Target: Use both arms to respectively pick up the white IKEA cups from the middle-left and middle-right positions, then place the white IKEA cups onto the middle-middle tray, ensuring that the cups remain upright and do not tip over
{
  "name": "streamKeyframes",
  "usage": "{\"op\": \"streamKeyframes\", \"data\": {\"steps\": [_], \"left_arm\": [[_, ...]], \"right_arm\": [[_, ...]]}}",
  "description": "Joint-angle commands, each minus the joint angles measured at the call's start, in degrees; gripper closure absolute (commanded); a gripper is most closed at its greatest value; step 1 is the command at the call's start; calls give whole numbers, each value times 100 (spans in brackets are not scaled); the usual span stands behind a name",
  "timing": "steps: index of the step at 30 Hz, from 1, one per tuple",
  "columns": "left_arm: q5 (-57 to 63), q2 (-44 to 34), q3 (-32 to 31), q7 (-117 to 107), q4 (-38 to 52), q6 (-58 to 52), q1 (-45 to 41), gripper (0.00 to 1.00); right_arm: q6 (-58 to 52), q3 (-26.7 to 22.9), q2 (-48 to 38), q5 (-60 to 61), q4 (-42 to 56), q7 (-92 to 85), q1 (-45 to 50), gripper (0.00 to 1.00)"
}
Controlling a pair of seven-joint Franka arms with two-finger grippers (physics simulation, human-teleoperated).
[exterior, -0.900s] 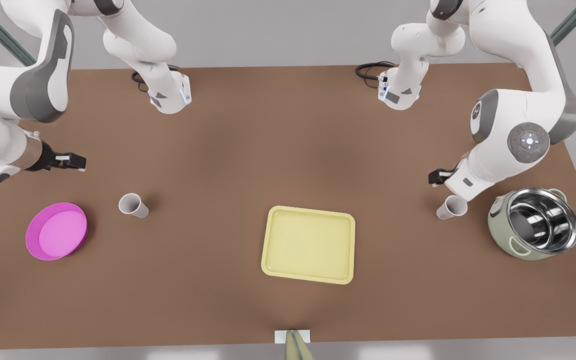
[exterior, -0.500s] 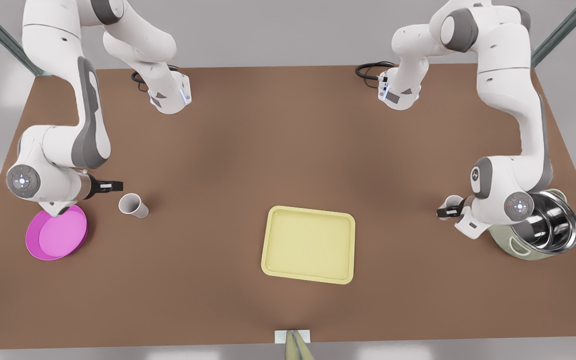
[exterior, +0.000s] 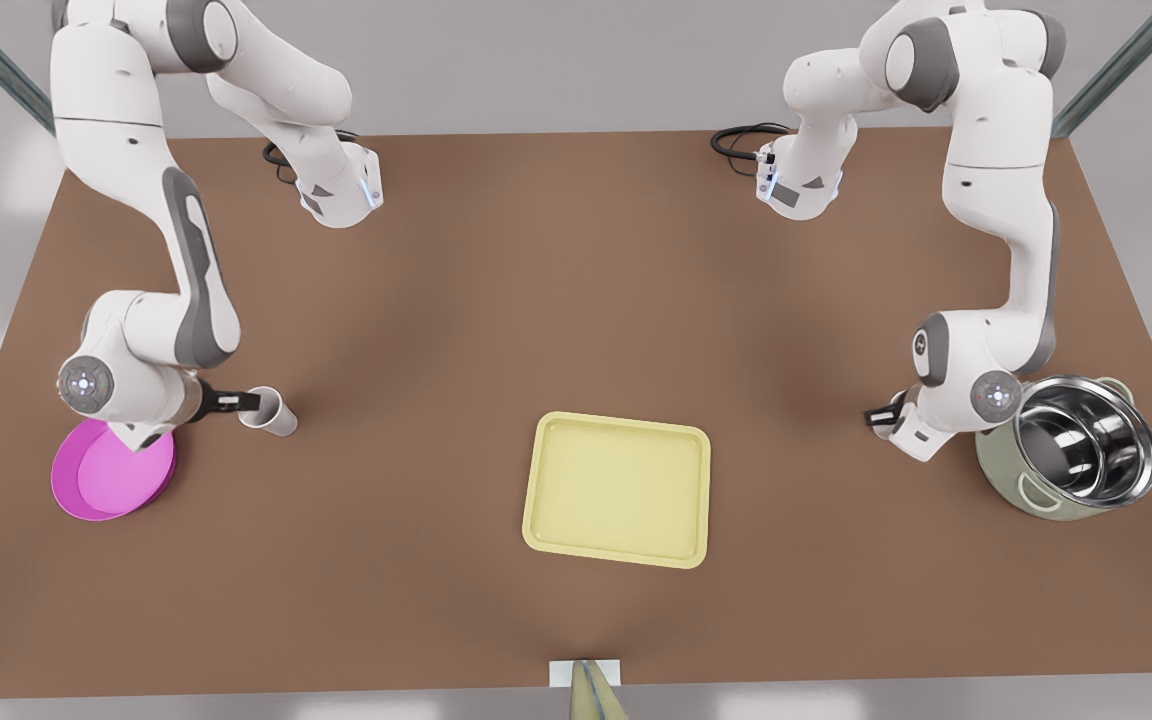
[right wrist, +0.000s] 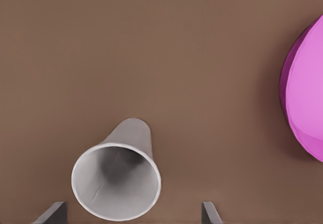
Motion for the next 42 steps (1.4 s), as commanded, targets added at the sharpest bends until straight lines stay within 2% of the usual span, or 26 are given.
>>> {"op": "streamKeyframes", "data": {"steps": [1, 6, 8, 9, 10, 11, 12, 16, 18, 19, 20, 21, 23, 24, 29, 31, 32, 35, 37, 38, 40, 42], "left_arm": [[-89, -7, -3, 88, 1, 133, 8, 79], [-63, -138, -3, 9, 19, 80, -89, 79], [130, -648, -3, -87, 89, -227, -713, 79], [201, -587, -30, -552, 458, -464, -1046, 79], [384, -394, -30, -1052, 861, -780, -1414, 79], [491, 81, -47, -1836, 1837, -1290, -2031, 79], [500, 476, -47, -2337, 2347, -1528, -2391, 79], [517, 1715, -241, -3602, 4156, -1475, -2980, 79], [517, 1997, -249, -3656, 4387, -1159, -3060, 79], [535, 2120, -328, -3647, 4378, -1150, -3069, 79], [535, 2182, -346, -3647, 4378, -1036, -3104, 79], [535, 2270, -364, -3638, 4387, -895, -3113, 79], [535, 2305, -434, -3656, 4387, -808, -3139, 79], [535, 2323, -434, -3761, 4387, -702, -3139, 79], [526, 2454, -434, -3761, 4370, -588, -3157, 79], [535, 2463, -434, -3753, 4369, -579, -3174, 7], [535, 2463, -434, -3752, 4370, -570, -3174, 0], [526, 2402, -434, -3779, 4378, -623, -3165, 0], [500, 2226, -434, -3875, 4378, -772, -3130, 0], [508, 2112, -434, -3875, 4387, -992, -3121, 0], [500, 1576, -425, -3849, 4633, -2291, -3060, 0], [298, 768, -425, -3797, 5196, -4041, -2691, 0]], "right_arm": [[776, 1, -17, 62, -159, -91, -18, 0], [1163, -8, 62, 62, -406, -100, -44, 0], [1190, -8, 71, 62, -441, -100, -88, 0], [1207, -8, 123, 62, -449, -91, -106, 0], [1216, -8, 150, 62, -449, -91, -115, 0], [1216, -8, 229, 53, -441, -108, -158, 0], [1242, -8, 238, 53, -441, -108, -167, 0], [1251, -8, 361, 53, -458, -205, -246, 0], [1251, -8, 387, 53, -458, -302, -246, 0], [1313, -8, 387, 53, -502, -337, -246, 16], [1348, -8, 396, 53, -529, -407, -246, 41], [1357, -8, 431, 53, -520, -407, -246, 45], [1383, -8, 510, 36, -502, -407, -238, 46], [1401, -8, 545, 18, -476, -407, -238, 50], [1269, 1, 554, -8, -265, -398, -132, 78], [1084, 27, 554, -8, -98, -407, -132, 79], [987, 36, 536, 0, 34, -398, -132, 79], [689, 571, 308, 62, 298, -12, -123, 79], [750, 1125, 325, 53, 420, 1068, -10, 79], [776, 1126, 361, 62, 517, 1438, 324, 79], [935, 1126, 439, 62, 693, 2325, 878, 79], [961, 1126, 528, 62, 957, 3872, 1660, 79]]}}
